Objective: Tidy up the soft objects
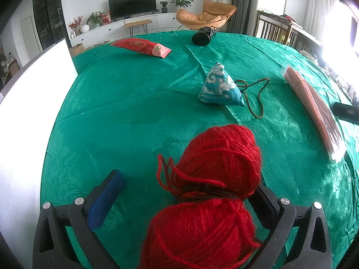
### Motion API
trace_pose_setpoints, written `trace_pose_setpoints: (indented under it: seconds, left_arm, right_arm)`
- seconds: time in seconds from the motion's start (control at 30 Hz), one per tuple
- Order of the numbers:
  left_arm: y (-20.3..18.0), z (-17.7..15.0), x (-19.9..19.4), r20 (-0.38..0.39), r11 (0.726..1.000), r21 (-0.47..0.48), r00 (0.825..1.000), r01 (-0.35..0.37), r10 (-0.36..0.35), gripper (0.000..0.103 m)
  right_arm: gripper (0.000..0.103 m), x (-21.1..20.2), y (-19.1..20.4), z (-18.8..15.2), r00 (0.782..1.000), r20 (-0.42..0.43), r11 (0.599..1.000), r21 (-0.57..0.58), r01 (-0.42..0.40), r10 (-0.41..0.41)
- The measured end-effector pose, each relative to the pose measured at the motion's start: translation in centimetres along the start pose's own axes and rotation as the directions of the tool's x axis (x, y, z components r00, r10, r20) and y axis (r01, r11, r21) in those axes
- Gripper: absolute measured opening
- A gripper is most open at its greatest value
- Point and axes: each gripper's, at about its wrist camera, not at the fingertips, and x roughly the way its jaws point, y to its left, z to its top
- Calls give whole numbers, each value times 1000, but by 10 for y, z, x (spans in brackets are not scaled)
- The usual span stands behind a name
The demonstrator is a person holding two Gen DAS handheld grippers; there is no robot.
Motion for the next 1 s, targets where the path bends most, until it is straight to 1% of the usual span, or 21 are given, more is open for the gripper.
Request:
trace_pose_setpoints:
  seconds: [0.03,0.07,0.13,0.2,0.33,0.37,0.43,0.47,0.5,0.53,0.57,0.6,0.63,0.67,0.73,0.8,0.87,0.9,0.93,0.97,1.0]
  left_arm:
    - [0,0,0,0,1000,0,1000,0,0,103]
    - [0,0,0,0,1000,0,1000,0,0,103]
    - [0,0,0,0,1000,0,1000,0,0,103]
    - [0,0,0,0,1000,0,1000,0,0,103]
    - [-2,-1,-2,-1,1000,3,1000,-5,5,103]
    - [-3,-1,-2,-2,1000,1,1000,-7,7,103]
    - [-4,-2,-6,-22,1000,-10,1000,-11,11,103]
    - [-5,-1,-7,-44,1000,-3,999,-4,4,103]
    - [-7,0,-8,-83,1000,15,997,5,-3,103]
    - [-8,-1,-9,-102,1000,18,995,10,-8,101]
    - [-9,-2,-12,-95,1000,19,995,9,-7,86]
    - [-9,-4,-20,-51,1000,17,999,15,-14,52]
    - [-12,-6,-24,-37,1000,26,999,13,-12,42]
    - [-13,-6,-26,-44,1000,31,999,4,-3,42]
    - [-9,-9,-35,-45,997,-20,996,79,-80,42]
    - [-1,-12,-53,-34,983,-98,987,153,-156,42]
    - [9,-11,-80,9,963,-154,975,222,-223,42]
    - [19,-9,-107,49,944,-194,964,266,-261,42]
    - [26,-7,-122,76,935,-210,958,287,-277,42]
    - [38,-4,-145,120,926,-222,951,305,-284,42]
    - [57,1,-176,176,933,-221,952,285,-249,43]
  right_arm:
    - [88,14,2,8,999,-39,999,-12,35,-35]
    - [88,22,3,11,997,-56,999,-13,50,-51]
    - [89,41,3,14,992,-113,998,-16,56,-57]
    - [89,44,11,14,992,-87,994,-62,89,-94]
    - [89,51,25,9,981,-98,975,-166,150,-168]
    - [88,50,23,8,981,-107,976,-164,145,-164]
    - [79,48,22,10,975,-142,975,-168,148,-172]
    - [59,44,21,11,974,-148,974,-171,147,-173]
    - [42,41,21,12,974,-154,975,-174,139,-167]
    - [34,37,22,13,973,-162,975,-176,136,-165]
    - [24,32,22,12,973,-160,975,-176,136,-165]
    - [21,26,23,12,974,-158,976,-173,133,-160]
    - [20,18,23,10,977,-162,982,-156,110,-135]
    - [20,11,24,9,981,-163,988,-134,82,-104]
    - [20,-9,29,5,988,-153,996,-88,3,-16]
    - [20,-32,39,2,988,-133,995,-58,-86,78]
    - [20,-58,60,2,978,-115,983,-49,-179,172]
    - [20,-69,74,4,970,-112,974,-51,-221,215]
    - [20,-84,96,8,955,-107,957,-64,-284,276]
    - [20,-93,115,12,942,-103,941,-83,-329,320]
    - [21,-104,136,16,927,-101,922,-109,-372,362]
